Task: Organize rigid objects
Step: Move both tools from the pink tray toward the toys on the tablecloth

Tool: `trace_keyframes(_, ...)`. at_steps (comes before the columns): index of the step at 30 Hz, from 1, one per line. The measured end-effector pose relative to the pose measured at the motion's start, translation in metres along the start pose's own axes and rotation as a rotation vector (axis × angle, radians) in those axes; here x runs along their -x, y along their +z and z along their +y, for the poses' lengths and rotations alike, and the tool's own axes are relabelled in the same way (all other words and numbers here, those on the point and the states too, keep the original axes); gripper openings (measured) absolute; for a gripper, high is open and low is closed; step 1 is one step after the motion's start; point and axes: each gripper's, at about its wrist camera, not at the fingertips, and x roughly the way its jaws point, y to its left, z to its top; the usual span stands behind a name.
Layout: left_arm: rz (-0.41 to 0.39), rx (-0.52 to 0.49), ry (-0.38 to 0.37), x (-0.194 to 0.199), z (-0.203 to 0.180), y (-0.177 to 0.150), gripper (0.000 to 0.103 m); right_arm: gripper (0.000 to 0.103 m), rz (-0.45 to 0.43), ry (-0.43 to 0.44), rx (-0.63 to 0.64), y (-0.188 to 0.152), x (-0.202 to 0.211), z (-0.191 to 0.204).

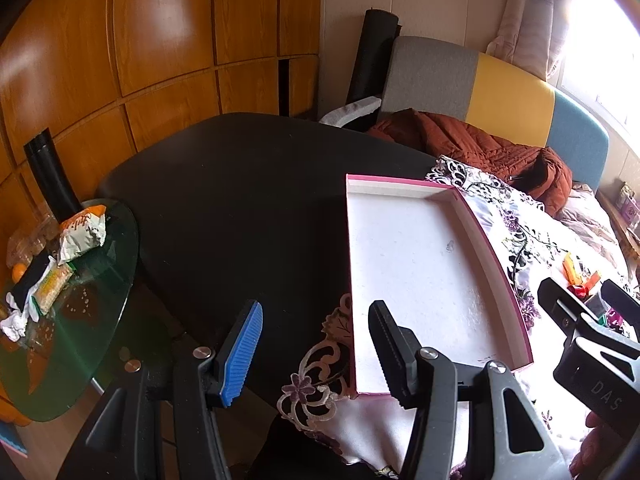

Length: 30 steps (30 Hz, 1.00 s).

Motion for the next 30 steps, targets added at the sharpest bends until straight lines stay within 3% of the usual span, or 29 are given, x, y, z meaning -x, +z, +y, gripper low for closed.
trace_keyframes(9, 0.024, -0.048, -0.064, -0.004, -0.012, -0.002, 0.056, 0.103, 0.033, 0.002, -0.001, -0.007, -0.009, -0.008)
trace_keyframes(21, -0.002, -0.188, -0.050, 0.002, -0.043, -0.004, 0.056, 0.103, 0.044, -0.038, -0.057, -0.014, -0.013, -0.047)
trace_keyframes(30, -0.005, -0.265, -0.114, 0.004, -0.063, -0.005, 0.057, 0.103, 0.022, -0.093, -0.076, -0.007, -0.005, -0.100)
